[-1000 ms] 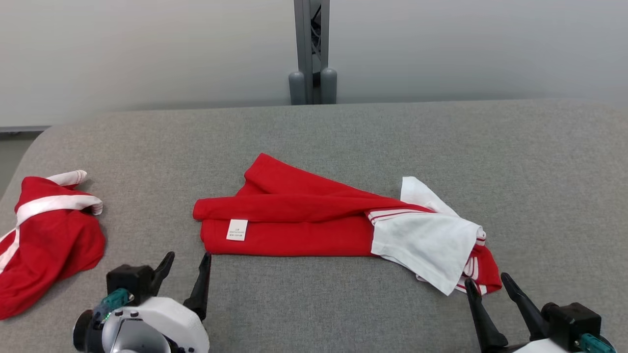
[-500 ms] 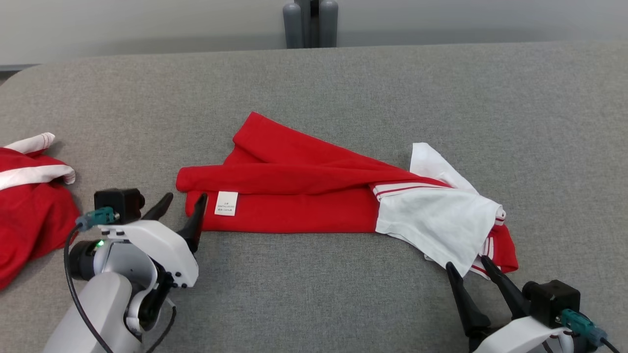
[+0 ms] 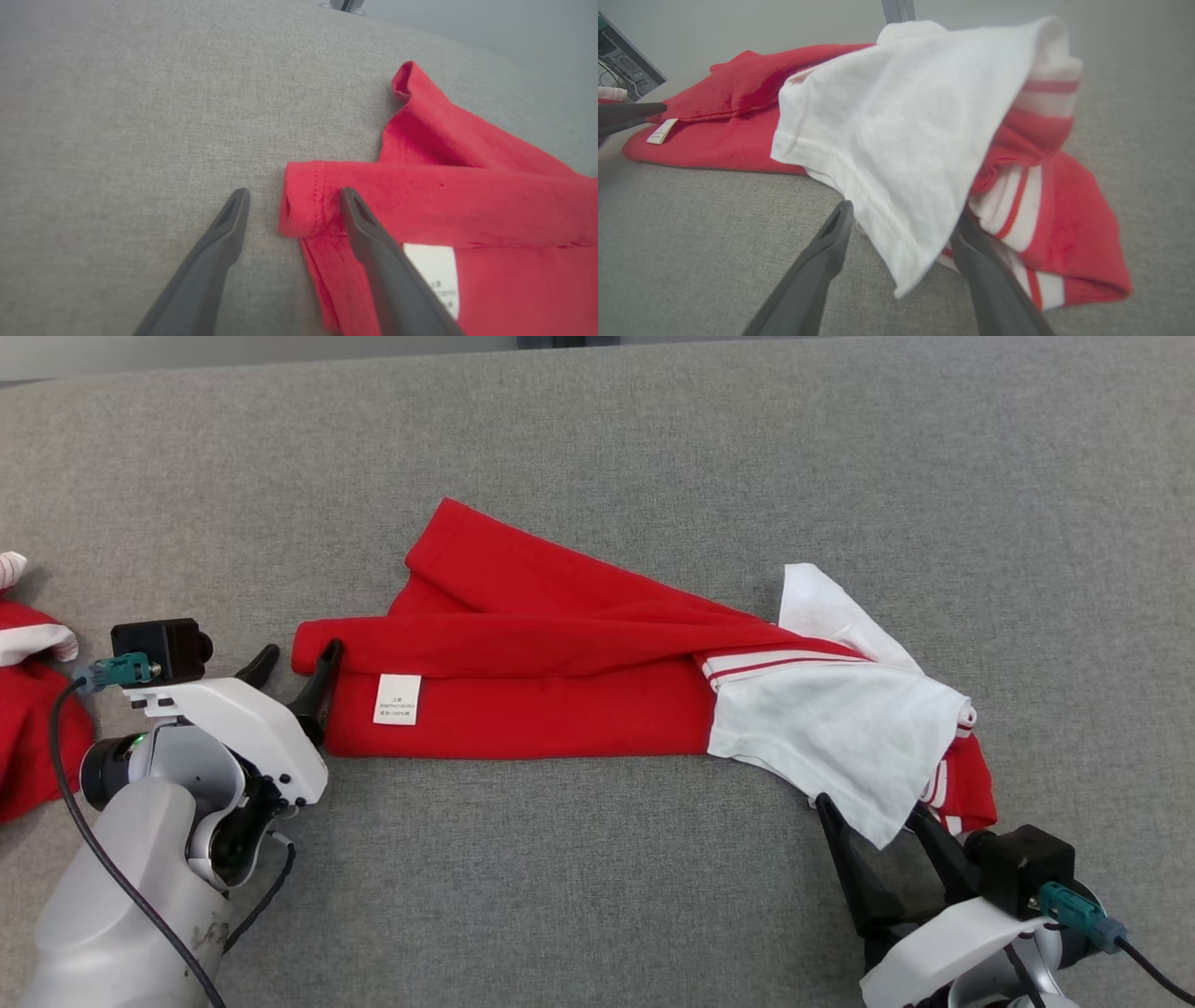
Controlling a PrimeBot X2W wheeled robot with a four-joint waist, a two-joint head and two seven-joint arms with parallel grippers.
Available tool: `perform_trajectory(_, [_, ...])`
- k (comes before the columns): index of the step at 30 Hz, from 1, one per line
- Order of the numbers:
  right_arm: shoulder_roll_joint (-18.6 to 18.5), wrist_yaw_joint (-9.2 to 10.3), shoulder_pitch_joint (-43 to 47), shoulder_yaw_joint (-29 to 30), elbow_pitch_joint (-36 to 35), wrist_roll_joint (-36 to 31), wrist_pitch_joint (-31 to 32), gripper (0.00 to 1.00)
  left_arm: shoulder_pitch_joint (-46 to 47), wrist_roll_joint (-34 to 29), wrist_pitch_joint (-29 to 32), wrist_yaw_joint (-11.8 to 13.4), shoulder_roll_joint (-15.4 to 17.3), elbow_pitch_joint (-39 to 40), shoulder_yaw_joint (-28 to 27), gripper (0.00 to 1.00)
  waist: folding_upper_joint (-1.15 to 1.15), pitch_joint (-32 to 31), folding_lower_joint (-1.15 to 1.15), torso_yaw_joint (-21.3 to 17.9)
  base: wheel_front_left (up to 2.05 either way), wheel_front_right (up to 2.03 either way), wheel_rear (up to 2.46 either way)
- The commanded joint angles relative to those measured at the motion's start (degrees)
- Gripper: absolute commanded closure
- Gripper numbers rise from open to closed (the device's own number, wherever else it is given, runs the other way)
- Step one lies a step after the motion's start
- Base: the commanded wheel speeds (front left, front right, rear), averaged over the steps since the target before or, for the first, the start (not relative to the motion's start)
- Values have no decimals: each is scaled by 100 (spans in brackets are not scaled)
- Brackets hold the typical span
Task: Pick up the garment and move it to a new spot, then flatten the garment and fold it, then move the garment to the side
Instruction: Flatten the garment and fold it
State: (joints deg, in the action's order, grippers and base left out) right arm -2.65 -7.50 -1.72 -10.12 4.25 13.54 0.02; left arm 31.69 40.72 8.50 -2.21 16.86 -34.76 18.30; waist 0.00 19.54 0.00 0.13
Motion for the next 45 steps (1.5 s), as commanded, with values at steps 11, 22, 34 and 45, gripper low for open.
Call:
perform_trajectory(11, [-30, 2, -93, -43, -163, 184, -56, 100, 194, 183, -221, -255, -9, -162, -42, 100, 0, -1, 0, -12, 0, 0, 0])
perform_trajectory(22, [-83, 2, -532, 115, -1058, 244, -289, 100, 31, -67, -258, 240, 350, 1159, -120, 100, 0, -284, 0, -56, 0, 0, 0])
perform_trajectory(34, [-544, 2, -2060, 407, -1207, 320, -521, 100, 313, -366, 187, 739, 761, 2566, -165, 100, 0, -801, 0, -16, 0, 0, 0])
perform_trajectory(45, [-873, 2, -3452, 389, -922, 437, -493, 100, 1061, -640, 306, 885, 765, 3116, -55, 100, 0, -1442, 0, 56, 0, 0, 0])
